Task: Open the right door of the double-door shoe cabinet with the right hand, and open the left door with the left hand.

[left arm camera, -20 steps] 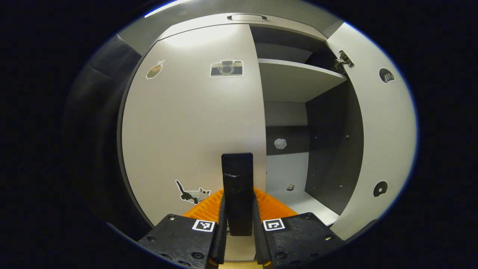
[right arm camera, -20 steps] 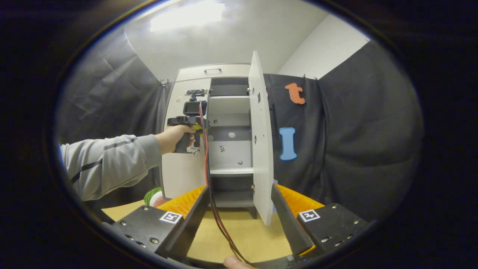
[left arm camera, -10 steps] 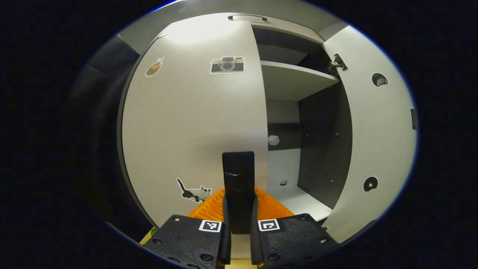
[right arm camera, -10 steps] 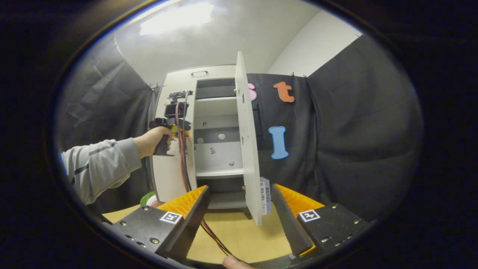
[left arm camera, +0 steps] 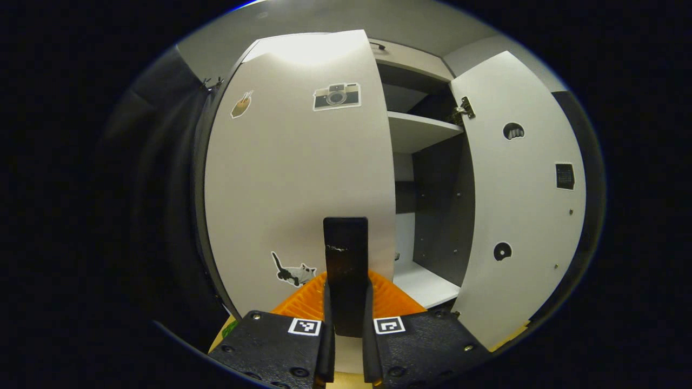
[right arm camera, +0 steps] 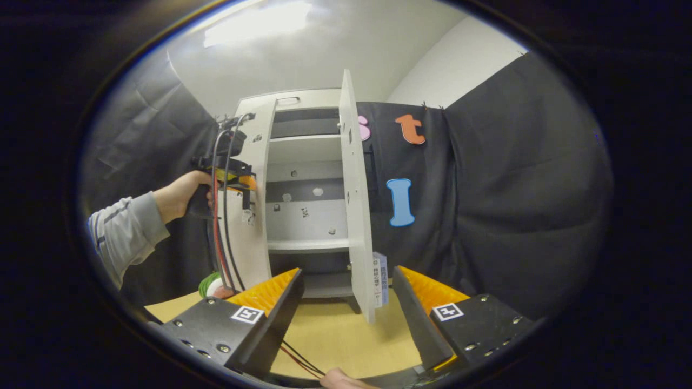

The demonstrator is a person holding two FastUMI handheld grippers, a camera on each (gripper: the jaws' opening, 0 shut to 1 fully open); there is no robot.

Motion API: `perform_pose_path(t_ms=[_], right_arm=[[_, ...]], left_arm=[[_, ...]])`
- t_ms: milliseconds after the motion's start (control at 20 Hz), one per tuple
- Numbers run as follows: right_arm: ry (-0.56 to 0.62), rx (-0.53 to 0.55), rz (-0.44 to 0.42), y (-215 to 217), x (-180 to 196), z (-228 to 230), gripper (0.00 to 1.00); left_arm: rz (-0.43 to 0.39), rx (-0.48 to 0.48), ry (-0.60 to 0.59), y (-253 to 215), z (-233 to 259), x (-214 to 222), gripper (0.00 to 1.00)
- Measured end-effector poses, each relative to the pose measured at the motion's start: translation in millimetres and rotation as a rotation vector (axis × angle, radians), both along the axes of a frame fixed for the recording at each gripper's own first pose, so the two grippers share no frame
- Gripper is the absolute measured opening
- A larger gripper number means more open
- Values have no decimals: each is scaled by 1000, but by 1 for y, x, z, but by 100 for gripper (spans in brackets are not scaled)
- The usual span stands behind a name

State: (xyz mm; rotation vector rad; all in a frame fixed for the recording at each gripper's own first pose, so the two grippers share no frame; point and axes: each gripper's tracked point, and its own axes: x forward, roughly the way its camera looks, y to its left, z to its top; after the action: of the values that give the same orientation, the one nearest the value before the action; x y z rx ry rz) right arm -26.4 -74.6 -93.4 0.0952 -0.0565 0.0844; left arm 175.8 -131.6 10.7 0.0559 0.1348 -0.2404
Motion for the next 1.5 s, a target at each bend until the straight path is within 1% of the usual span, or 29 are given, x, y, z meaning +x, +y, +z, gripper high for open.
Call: perform_pose_path(t_ms=[50, 100, 150, 300, 350, 450, 600, 750, 850, 1000, 1150, 1200, 1350, 1400, 1450, 1500], right_arm=[[-2, 1, -2, -1, 0, 2, 100], [-4, 3, -2, -1, -1, 2, 98], [-6, 5, 0, -1, -2, 2, 98], [-6, -1, -4, -2, -3, 3, 98], [-9, -3, -2, -1, -3, 4, 98], [-17, 2, 14, 1, -6, 5, 98], [-23, 16, 30, 2, -6, 6, 98], [-22, 23, 23, 3, -5, 4, 98], [-8, 8, 24, 3, -4, 0, 98], [2, -23, 39, 11, -3, -2, 98], [7, -35, 48, 16, 0, -3, 98], [7, -32, 45, 14, 0, -2, 98], [8, -21, 36, 13, 1, -3, 98], [11, -20, 41, 15, 1, -4, 98], [15, -20, 49, 17, 2, -5, 98], [13, -20, 52, 19, 2, -5, 98]], left_arm=[[-10, -2, -2, 4, 1, -5, 21], [-18, -4, -5, 9, 3, -14, 21], [-23, -1, -9, 16, 4, -22, 20], [-33, 3, -15, 30, 5, -40, 21], [-30, -8, -14, 35, 6, -44, 22], [-4, -22, -9, 55, 13, -56, 21], [24, 5, -14, 82, 16, -73, 22], [31, 4, -6, 94, 18, -79, 21], [36, 3, -4, 102, 19, -81, 18], [36, 2, -14, 106, 19, -82, 18], [63, 21, -17, 124, 20, -87, 18], [77, 36, -17, 129, 21, -88, 15], [110, 68, -21, 147, 23, -90, 13], [122, 62, -23, 153, 24, -90, 10], [128, 49, -21, 159, 25, -91, 9], [134, 22, -19, 164, 26, -92, 7]])
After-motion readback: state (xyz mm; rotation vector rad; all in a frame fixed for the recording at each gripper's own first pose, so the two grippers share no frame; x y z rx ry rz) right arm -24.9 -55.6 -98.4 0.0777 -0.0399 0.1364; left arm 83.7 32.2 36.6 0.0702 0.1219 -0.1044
